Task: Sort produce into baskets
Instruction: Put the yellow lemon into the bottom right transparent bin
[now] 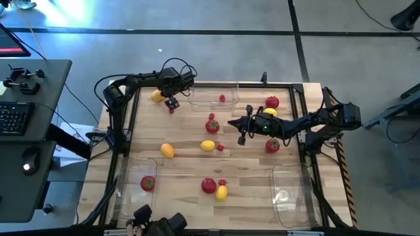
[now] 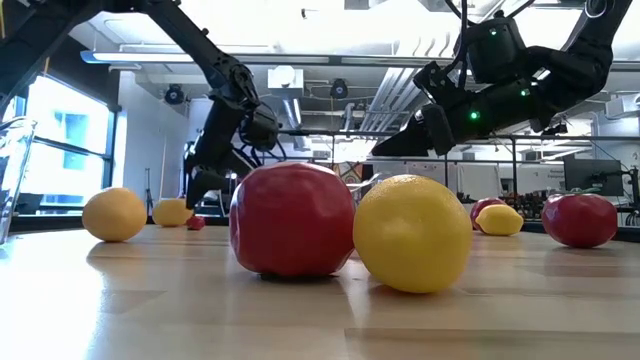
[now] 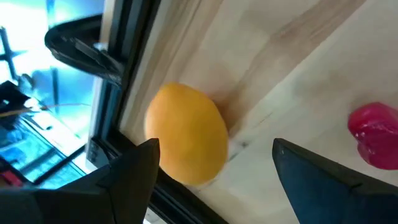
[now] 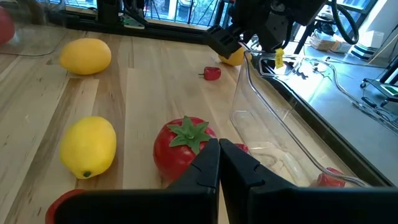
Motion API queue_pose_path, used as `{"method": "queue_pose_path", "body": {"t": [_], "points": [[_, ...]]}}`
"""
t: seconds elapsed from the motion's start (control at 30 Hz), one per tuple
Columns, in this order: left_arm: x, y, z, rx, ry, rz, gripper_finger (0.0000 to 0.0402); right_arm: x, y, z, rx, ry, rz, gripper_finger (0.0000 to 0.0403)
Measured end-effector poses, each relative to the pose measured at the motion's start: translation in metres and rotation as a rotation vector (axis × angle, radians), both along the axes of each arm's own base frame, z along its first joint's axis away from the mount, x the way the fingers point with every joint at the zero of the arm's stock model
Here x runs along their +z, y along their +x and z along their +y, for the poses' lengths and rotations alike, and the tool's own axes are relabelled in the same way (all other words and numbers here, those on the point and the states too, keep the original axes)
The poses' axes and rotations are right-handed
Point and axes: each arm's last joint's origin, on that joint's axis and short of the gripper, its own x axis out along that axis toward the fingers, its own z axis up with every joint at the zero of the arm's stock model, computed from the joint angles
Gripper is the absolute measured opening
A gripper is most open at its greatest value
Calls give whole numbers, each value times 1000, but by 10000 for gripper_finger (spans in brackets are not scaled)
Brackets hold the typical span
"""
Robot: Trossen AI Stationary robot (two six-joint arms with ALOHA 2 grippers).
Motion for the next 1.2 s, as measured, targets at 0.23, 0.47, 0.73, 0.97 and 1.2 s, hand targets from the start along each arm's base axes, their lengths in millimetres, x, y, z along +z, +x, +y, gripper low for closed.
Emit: {"method": "queue_pose_path", "body": {"t": [0.23,0.47,0.73,0.97,1.2], "points": [[1,-4,2,24,-20,-5,298,0,0,0,0,0,0,1],[20,-1,5,12,-17,19,295,0,0,0,0,0,0,1],[59,-9,25,31,26,52,197,0,0,0,0,0,0,1],[57,-40,53,115,-105,-64,18,-2,0,0,0,3,17,1],[56,-57,68,202,-204,-256,71,-2,-1,0,2,-4,21,1]]}}
